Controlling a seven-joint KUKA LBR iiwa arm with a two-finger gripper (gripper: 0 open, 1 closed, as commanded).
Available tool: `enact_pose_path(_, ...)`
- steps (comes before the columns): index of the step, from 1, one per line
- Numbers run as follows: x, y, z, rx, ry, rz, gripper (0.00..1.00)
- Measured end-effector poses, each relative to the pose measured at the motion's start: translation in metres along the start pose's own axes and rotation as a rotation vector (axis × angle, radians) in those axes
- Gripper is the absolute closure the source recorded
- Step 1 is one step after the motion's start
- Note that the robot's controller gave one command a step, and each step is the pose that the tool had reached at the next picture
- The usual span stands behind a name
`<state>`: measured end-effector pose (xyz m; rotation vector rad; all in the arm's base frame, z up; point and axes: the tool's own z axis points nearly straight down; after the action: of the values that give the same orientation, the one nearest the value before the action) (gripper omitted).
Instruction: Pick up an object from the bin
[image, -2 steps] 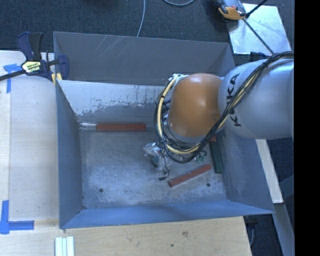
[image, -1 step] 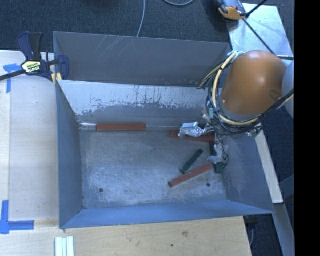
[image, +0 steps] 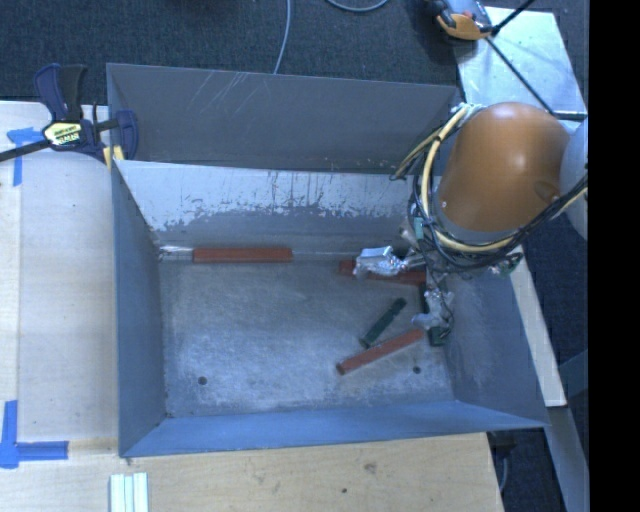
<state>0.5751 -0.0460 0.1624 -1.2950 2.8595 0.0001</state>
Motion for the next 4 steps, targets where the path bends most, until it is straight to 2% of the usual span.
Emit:
enact_pose_path(1,0.003,0.003,0.022,0.008,-0.006,-0.073,0.0)
enact_pose_path(2,0.009,0.026,0.086,0.001,-0.001,-0.324,0.0)
enact_pose_path(3,0.02,0.063,0.092,-0.002,0.0,-0.532,1.0)
enact_pose_path(4,0.02,0.063,0.092,-0.002,0.0,-0.531,1.0)
